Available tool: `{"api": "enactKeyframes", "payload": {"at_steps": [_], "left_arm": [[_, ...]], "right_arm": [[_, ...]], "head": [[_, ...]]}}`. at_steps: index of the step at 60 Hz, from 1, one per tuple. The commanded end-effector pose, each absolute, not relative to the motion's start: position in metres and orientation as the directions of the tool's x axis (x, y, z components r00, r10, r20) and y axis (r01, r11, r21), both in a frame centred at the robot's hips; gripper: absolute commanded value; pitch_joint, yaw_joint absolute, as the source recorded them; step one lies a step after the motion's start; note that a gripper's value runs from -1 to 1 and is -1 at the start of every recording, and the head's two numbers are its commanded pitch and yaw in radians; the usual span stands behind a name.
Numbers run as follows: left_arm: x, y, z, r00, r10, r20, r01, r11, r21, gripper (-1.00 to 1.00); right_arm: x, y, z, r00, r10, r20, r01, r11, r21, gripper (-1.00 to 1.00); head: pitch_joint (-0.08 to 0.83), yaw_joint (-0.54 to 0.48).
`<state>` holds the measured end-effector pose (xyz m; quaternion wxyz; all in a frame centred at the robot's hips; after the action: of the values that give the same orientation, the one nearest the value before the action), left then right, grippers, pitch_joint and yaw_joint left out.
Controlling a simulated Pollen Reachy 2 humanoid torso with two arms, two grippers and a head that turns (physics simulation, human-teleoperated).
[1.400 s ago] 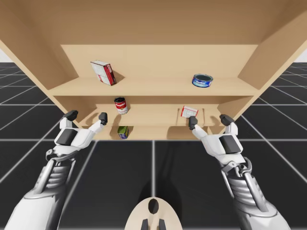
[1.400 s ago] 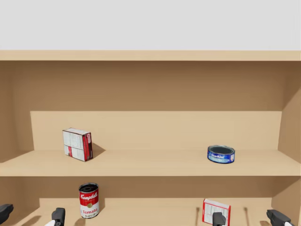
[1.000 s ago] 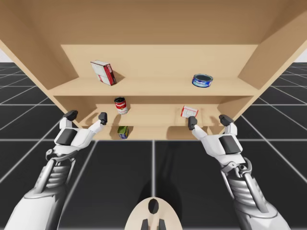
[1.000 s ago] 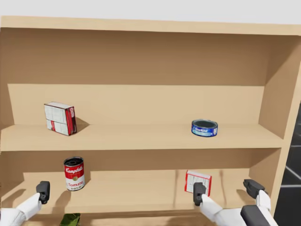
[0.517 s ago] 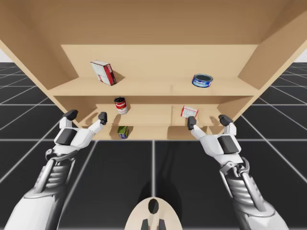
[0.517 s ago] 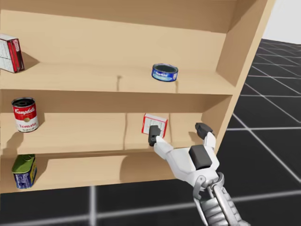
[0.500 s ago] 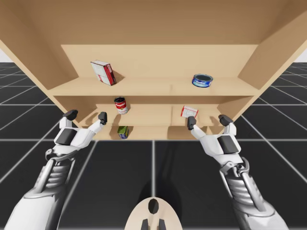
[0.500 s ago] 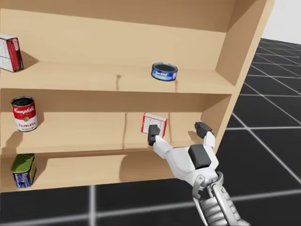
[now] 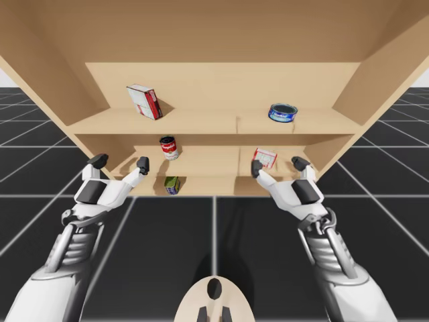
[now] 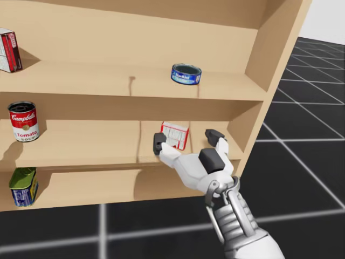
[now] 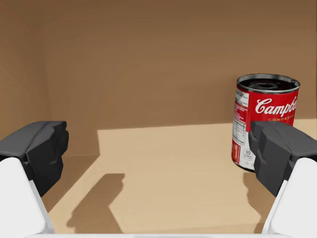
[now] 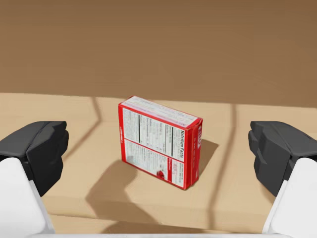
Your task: Look through the shelves, find the gelatin box, and take it.
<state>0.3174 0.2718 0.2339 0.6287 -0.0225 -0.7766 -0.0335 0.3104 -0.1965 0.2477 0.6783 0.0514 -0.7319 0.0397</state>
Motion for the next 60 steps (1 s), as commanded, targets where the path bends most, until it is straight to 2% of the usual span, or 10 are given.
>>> {"api": "enactKeyframes", "payload": {"at_steps": [1,7,31,43,45,47,49,50,53,60], "left_arm": [[0.317,0.272,0.234,-0.207,-0.006,0.978,0.079,0.997,0.023,-1.0],[0.317,0.271,0.234,-0.204,-0.006,0.979,0.079,0.997,0.023,-1.0],[0.317,0.27,0.234,-0.203,-0.006,0.979,0.082,0.996,0.023,-1.0],[0.317,0.27,0.234,-0.203,-0.006,0.979,0.082,0.996,0.023,-1.0],[0.317,0.27,0.234,-0.203,-0.006,0.979,0.082,0.996,0.023,-1.0],[0.317,0.27,0.234,-0.203,-0.006,0.979,0.082,0.996,0.023,-1.0],[0.317,0.27,0.234,-0.203,-0.006,0.979,0.082,0.996,0.023,-1.0],[0.317,0.27,0.234,-0.203,-0.006,0.979,0.082,0.996,0.023,-1.0],[0.317,0.27,0.234,-0.202,-0.005,0.979,0.085,0.996,0.023,-1.0],[0.317,0.27,0.233,-0.2,-0.005,0.98,0.084,0.996,0.023,-1.0]], "right_arm": [[0.326,-0.181,0.246,0.003,-0.084,0.996,-0.138,0.987,0.084,-1.0],[0.34,-0.178,0.24,0.044,-0.113,0.993,-0.111,0.987,0.117,-1.0],[0.378,-0.156,0.227,0.095,-0.101,0.99,-0.106,0.988,0.111,-1.0],[0.386,-0.159,0.223,0.107,-0.108,0.988,-0.103,0.988,0.119,-1.0],[0.387,-0.16,0.223,0.106,-0.107,0.989,-0.1,0.988,0.118,-0.88],[0.386,-0.161,0.222,0.106,-0.116,0.988,-0.091,0.988,0.126,-0.05],[0.386,-0.161,0.221,0.111,-0.12,0.987,-0.095,0.987,0.131,0.45],[0.386,-0.161,0.221,0.111,-0.121,0.986,-0.093,0.987,0.131,0.89],[0.385,-0.162,0.22,0.112,-0.123,0.986,-0.091,0.987,0.134,1.0],[0.384,-0.164,0.218,0.113,-0.129,0.985,-0.098,0.985,0.14,1.0]], "head": [[0.416,-0.27],[0.416,-0.27],[0.424,-0.26],[0.425,-0.25],[0.425,-0.25],[0.426,-0.25],[0.427,-0.26],[0.426,-0.26],[0.427,-0.26],[0.429,-0.26]]}}
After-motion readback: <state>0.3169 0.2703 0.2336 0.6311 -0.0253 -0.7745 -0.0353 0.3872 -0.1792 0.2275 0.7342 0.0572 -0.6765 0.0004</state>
